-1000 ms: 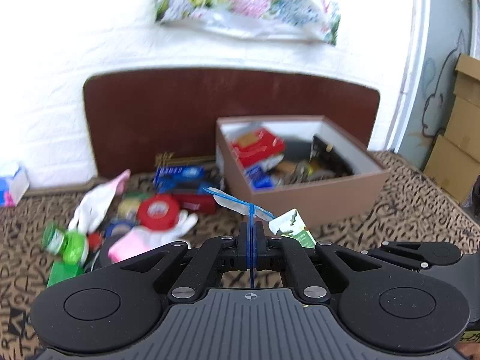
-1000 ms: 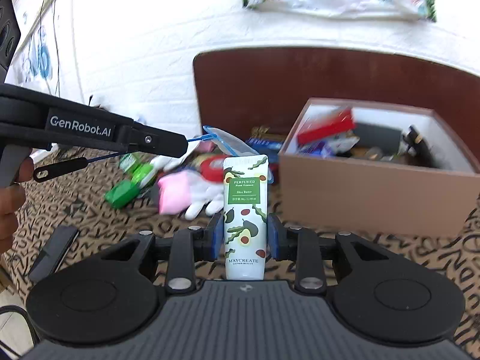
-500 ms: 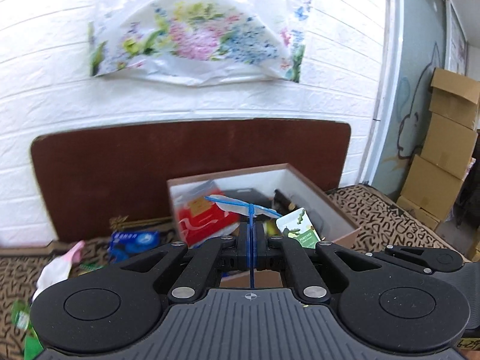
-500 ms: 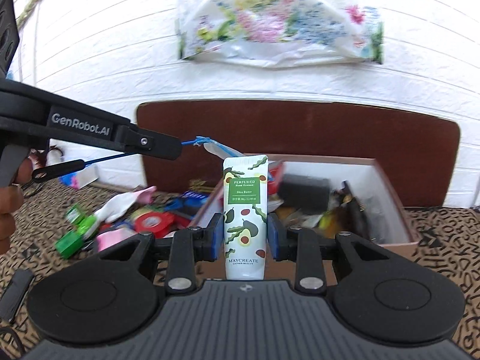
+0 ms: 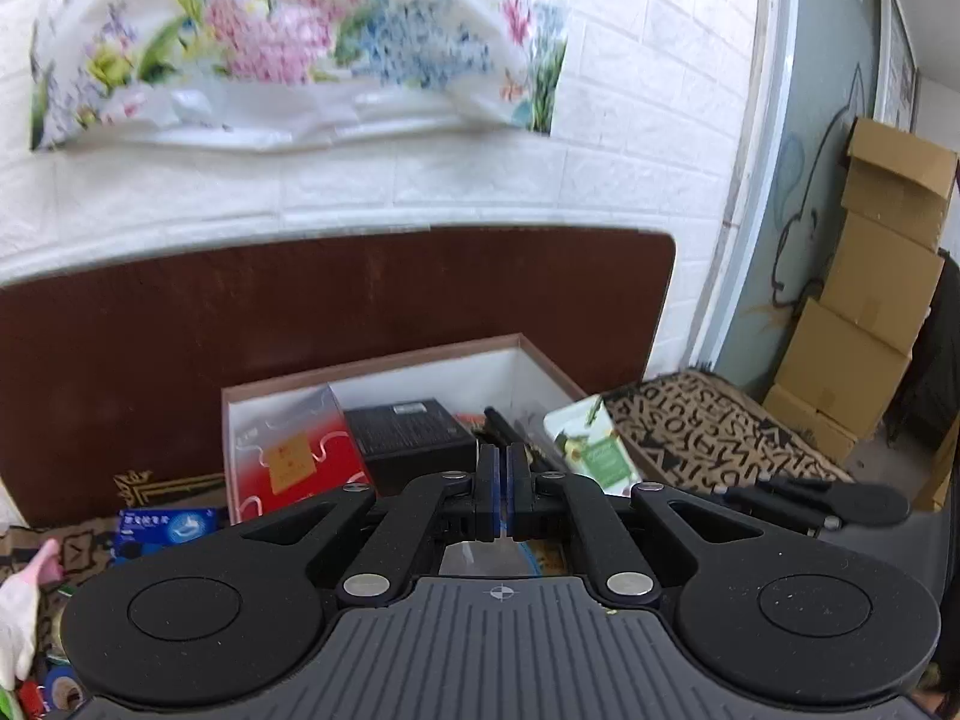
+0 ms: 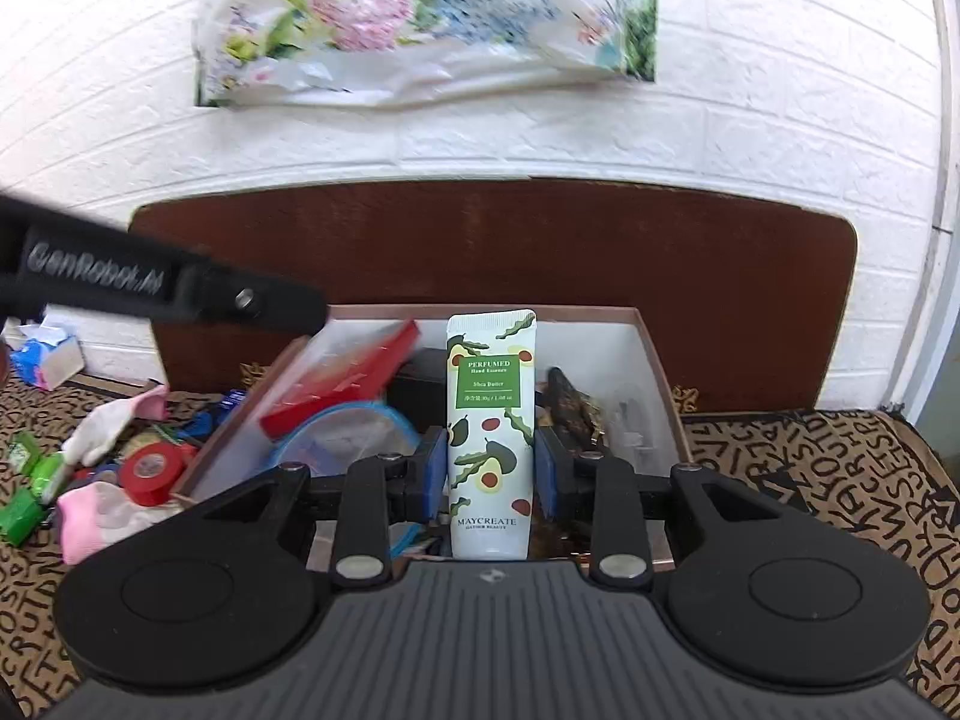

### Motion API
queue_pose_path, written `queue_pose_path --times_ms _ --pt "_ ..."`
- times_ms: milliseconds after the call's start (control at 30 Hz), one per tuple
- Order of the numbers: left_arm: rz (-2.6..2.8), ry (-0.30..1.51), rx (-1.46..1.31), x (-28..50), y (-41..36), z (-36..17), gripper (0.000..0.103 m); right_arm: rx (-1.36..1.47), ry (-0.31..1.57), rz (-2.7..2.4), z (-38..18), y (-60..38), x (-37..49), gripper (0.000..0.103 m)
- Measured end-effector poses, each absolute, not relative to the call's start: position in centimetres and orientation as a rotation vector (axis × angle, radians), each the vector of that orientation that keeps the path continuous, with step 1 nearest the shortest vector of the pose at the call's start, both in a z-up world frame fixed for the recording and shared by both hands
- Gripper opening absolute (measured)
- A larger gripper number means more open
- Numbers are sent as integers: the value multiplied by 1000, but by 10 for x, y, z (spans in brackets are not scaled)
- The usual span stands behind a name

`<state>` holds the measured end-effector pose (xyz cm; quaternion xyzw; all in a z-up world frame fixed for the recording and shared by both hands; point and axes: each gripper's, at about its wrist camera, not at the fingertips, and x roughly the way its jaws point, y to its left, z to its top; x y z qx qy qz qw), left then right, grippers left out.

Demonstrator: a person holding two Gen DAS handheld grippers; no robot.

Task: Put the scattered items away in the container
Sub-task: 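Carry the net with the left gripper while the right carries the tube toward the box, then lower the net into the box with the left gripper while the right lowers the tube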

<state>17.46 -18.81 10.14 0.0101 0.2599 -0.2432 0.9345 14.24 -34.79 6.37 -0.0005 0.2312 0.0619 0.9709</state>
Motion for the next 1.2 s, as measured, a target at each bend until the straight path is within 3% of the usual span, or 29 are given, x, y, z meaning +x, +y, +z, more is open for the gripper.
queue_pose_path --times_ms 33,100,200,333,367,533,600,667,833,867,933,1200 --pt "-490 536 26 175 -186 97 1 -1 468 122 61 -350 144 35" --pt "-475 546 36 171 -179 85 23 0 471 117 56 -353 146 35" --pt "-472 570 49 157 -169 65 24 17 480 122 49 -355 147 35" --pt "-478 615 68 136 -163 35 60 26 485 129 43 -354 146 35" --pt "-473 618 76 131 -162 28 61 28 484 129 43 -354 146 35" --pt "-470 687 53 127 -159 -2 61 30 474 128 44 -353 139 34" --pt "-468 706 50 133 -162 -8 56 30 473 130 45 -353 137 34" --pt "-472 714 54 139 -166 -10 40 32 473 129 45 -352 135 35" --pt "-458 719 53 148 -174 -11 36 35 469 130 48 -352 133 35" --pt "-456 717 55 150 -175 -10 14 34 468 131 48 -351 133 35" --pt "-465 715 57 152 -177 -7 1 34 464 134 49 -351 132 35" --pt "-473 635 20 144 -175 31 1 37 430 126 58 -354 126 35"
